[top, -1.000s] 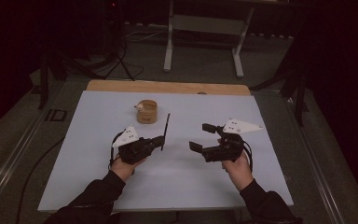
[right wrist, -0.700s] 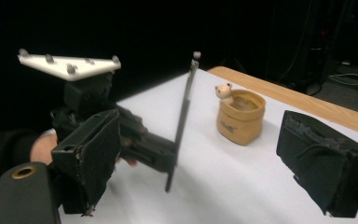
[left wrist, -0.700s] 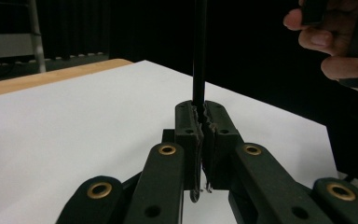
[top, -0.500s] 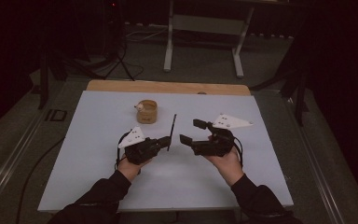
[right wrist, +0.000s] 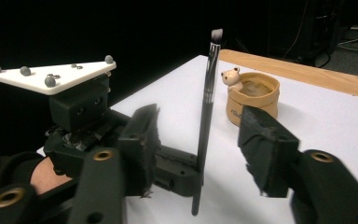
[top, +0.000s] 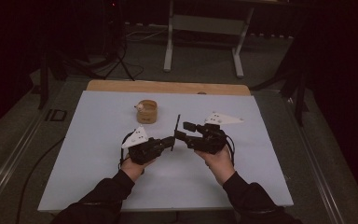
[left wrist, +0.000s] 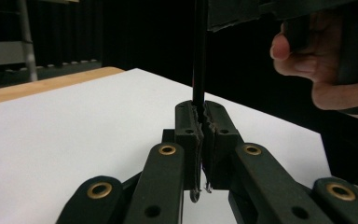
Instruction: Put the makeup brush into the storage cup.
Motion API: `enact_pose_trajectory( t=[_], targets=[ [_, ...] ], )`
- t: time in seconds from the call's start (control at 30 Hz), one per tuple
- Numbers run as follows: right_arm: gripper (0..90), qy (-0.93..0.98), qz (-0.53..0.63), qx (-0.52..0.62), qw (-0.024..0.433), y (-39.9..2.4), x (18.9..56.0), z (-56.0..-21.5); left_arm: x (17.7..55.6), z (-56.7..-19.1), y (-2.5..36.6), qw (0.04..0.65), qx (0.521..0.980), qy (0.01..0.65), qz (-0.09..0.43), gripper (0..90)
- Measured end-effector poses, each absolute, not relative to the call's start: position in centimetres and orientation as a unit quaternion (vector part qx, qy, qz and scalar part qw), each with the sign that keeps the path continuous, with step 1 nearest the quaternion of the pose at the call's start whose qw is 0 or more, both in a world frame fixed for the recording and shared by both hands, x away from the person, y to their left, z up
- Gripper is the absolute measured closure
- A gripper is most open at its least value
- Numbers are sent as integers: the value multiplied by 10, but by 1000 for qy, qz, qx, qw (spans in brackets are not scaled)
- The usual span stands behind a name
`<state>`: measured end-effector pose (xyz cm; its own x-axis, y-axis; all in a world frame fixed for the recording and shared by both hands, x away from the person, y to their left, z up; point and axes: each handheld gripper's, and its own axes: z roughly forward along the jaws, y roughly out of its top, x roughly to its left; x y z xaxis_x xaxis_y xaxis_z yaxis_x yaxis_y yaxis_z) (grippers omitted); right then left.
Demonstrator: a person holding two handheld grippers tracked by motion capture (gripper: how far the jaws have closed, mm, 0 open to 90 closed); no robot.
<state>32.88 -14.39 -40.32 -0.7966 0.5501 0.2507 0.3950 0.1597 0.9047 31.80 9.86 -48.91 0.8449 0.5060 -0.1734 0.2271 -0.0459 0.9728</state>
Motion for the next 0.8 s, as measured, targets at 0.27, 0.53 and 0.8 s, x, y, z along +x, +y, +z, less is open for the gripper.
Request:
enact_pose_trajectory(
  t=[0.27,0.53,0.8],
  targets=[
    [619,751,571,321,78,-141,333,-398,316,-491,95,642,719,249,99,860],
    [721,751,573,322,66,-137,337,-396,319,-494,93,640,724,248,76,860],
    [851,758,564,320,70,-137,337,-398,319,-496,93,635,729,244,73,869]
  ],
)
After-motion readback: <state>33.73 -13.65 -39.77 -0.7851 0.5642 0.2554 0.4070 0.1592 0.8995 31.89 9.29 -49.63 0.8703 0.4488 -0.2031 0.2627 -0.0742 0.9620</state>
